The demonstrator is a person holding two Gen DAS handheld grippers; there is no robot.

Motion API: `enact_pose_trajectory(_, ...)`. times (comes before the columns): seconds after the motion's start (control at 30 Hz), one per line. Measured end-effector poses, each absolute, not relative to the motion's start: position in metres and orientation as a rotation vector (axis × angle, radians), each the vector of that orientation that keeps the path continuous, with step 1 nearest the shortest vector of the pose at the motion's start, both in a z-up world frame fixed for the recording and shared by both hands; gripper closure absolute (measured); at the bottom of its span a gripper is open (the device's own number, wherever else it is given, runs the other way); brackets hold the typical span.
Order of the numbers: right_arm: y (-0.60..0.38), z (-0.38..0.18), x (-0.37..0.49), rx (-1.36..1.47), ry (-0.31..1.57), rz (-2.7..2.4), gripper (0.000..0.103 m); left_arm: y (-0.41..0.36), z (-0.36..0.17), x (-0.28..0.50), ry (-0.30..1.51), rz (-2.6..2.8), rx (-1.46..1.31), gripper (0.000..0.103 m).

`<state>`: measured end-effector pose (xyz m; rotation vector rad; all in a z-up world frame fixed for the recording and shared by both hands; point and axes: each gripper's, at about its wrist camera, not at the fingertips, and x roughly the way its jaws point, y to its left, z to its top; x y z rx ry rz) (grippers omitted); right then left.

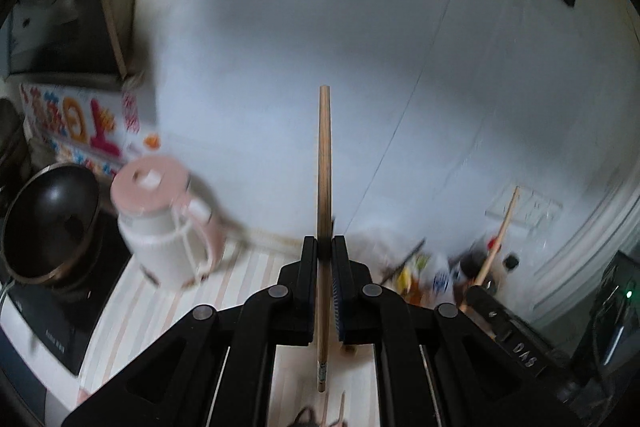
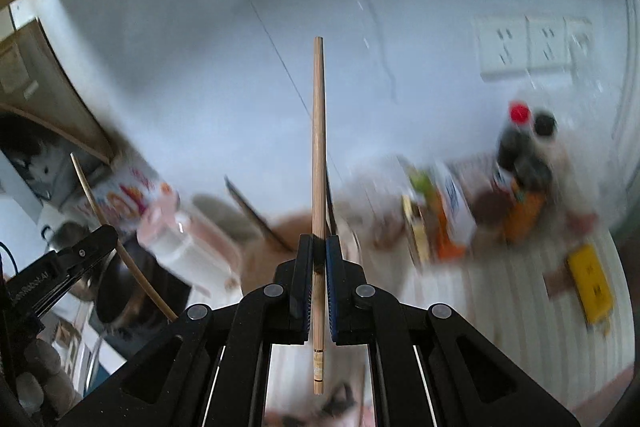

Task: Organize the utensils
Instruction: 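Lift both wooden chopsticks and carry them above the beige holder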

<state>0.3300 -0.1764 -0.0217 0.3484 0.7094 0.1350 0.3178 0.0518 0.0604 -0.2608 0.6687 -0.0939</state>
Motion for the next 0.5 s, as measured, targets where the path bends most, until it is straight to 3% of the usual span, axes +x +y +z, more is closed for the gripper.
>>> enact_pose_trajectory(0.23,-0.167,-0.01,0.392,0.352,0.594,0.121,0.097,0.033,0.065,0.375,0.634,-0.111,-0.265,0.099)
enact_pose_trajectory(0.5,-0.156,-0.03,0.435,0.313,0.542,0.113,0.097,0.013,0.025,0.42,0.658,-0.112,-0.211,0.099)
